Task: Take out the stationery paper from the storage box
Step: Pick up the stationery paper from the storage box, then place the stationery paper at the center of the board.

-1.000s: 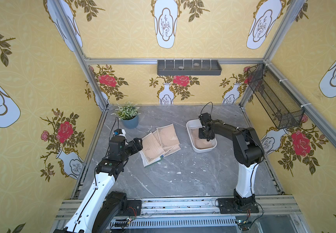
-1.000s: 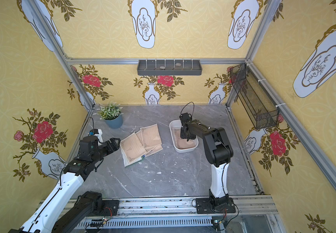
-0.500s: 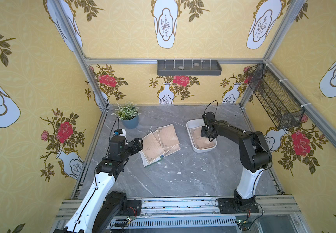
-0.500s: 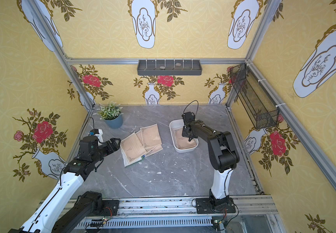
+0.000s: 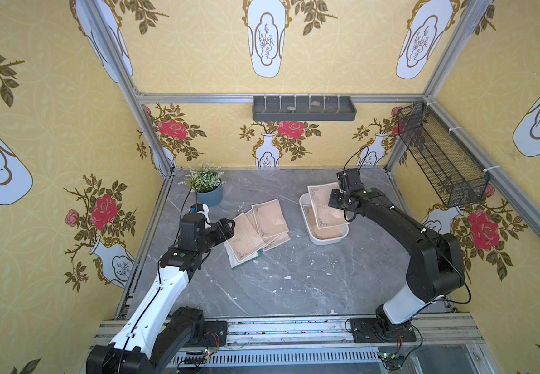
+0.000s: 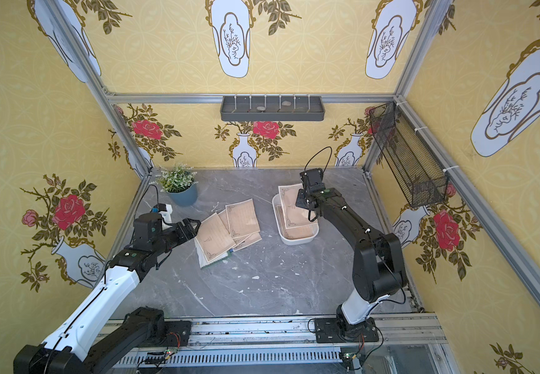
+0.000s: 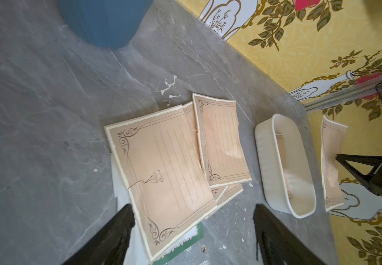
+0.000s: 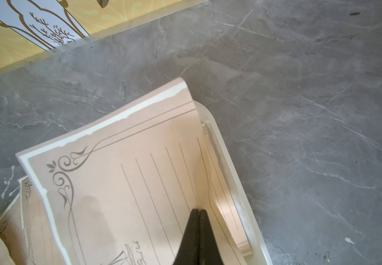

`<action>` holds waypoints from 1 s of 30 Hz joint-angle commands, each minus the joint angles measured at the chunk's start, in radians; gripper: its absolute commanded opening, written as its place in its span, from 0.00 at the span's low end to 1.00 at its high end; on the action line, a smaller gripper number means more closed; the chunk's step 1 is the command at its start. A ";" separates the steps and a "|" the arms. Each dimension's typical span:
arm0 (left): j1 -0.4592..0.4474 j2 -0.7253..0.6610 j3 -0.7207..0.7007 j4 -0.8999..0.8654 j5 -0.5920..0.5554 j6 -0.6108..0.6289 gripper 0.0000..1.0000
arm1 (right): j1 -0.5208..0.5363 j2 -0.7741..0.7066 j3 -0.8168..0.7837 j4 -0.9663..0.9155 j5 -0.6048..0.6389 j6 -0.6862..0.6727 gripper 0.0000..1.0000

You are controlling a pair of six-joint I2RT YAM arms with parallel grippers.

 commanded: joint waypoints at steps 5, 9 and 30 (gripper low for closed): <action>-0.124 0.246 0.104 0.275 0.155 -0.076 0.79 | 0.046 -0.002 0.011 -0.004 -0.050 0.008 0.00; -0.250 0.400 0.240 0.288 0.140 -0.050 0.76 | 0.097 0.013 0.020 -0.013 -0.034 0.018 0.00; -0.450 0.814 0.571 0.355 0.257 -0.057 0.63 | 0.149 -0.038 -0.007 0.025 -0.093 0.053 0.00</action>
